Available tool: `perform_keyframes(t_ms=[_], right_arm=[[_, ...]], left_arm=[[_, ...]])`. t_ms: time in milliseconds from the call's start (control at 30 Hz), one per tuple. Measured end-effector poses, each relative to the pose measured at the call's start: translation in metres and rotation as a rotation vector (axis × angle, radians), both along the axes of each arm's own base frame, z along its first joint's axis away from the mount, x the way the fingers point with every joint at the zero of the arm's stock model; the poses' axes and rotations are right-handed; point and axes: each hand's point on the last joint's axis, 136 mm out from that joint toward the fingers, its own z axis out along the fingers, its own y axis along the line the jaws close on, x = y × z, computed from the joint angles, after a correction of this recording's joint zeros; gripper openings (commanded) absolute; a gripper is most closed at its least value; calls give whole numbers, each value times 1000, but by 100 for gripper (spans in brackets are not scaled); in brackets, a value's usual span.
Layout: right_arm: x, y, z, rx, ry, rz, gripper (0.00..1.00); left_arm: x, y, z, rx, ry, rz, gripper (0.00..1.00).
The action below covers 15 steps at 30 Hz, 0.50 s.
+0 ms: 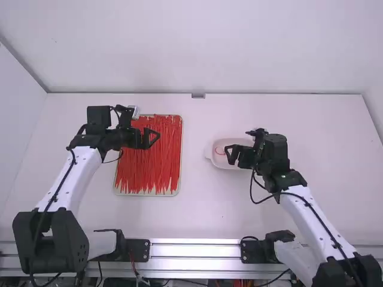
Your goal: Fasten the cable tie
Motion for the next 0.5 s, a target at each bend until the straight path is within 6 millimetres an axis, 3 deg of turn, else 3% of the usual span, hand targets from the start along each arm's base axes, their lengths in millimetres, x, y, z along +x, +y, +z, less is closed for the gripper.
perform_keyframes(t_ms=[300,500], right_arm=[[-3,0,21,-4,-75,8,94],[7,-30,39,-56,-211,-78,87]], left_arm=[[3,-1,3,14,-19,4,95],[-5,-19,13,31,-91,-14,88]])
